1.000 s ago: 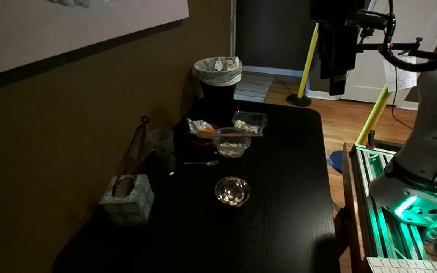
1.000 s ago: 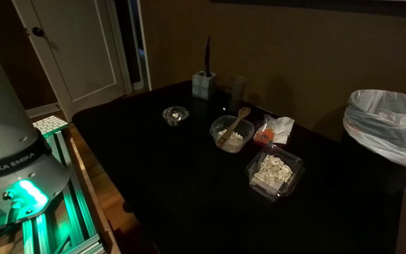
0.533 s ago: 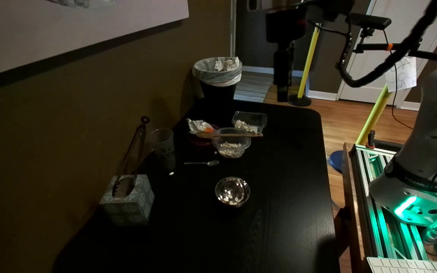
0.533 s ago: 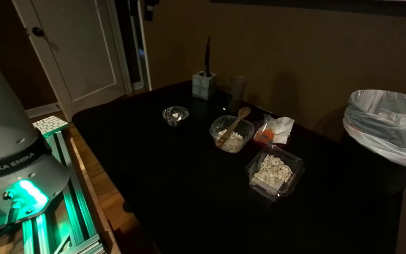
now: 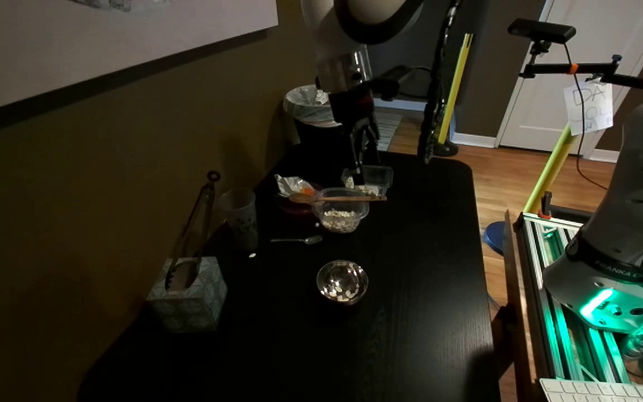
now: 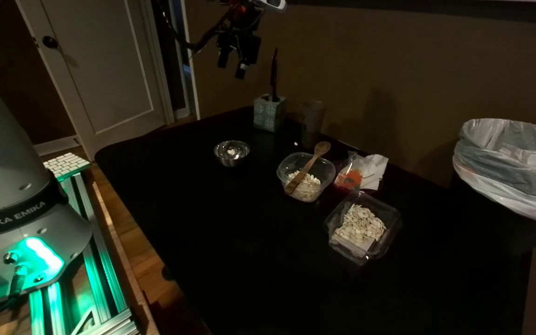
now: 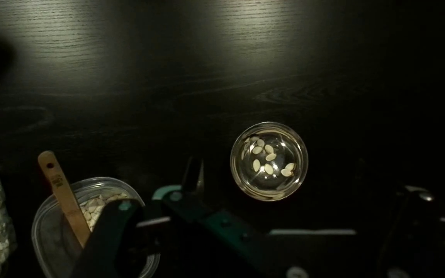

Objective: Put the silver spoon inside the silver bowl

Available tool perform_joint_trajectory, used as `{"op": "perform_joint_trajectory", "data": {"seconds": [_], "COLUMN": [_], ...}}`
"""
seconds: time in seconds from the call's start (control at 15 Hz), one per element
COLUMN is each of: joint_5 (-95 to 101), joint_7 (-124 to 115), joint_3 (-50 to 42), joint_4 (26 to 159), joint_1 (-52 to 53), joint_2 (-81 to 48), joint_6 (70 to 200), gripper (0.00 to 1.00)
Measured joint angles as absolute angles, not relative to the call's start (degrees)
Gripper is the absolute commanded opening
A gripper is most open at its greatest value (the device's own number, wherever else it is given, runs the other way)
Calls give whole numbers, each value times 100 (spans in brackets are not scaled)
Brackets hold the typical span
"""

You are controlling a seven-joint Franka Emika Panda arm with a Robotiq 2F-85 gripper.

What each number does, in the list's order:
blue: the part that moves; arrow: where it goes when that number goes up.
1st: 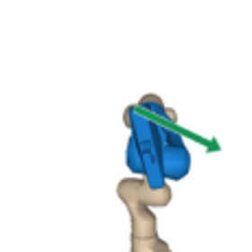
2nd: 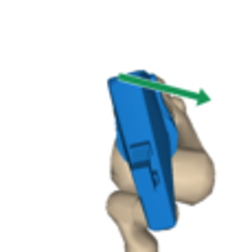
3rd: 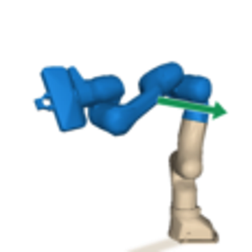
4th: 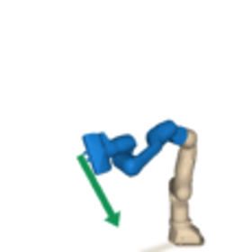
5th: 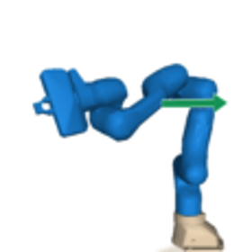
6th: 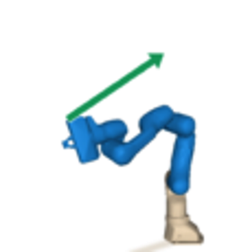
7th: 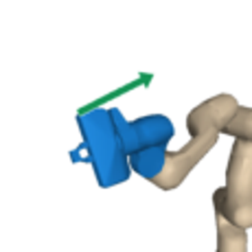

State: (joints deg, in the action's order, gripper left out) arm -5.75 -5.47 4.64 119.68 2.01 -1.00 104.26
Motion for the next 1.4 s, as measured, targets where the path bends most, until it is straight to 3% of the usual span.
{"op": "perform_joint_trajectory", "data": {"seconds": [0.67, 1.4], "joint_5": [-586, -769], "joint_7": [-488, 437], "joint_3": [366, 332], "joint_4": [11704, 9112], "joint_1": [190, 115], "joint_2": [-412, -3829], "joint_6": [10357, 10149], "gripper": [100, 100]}}
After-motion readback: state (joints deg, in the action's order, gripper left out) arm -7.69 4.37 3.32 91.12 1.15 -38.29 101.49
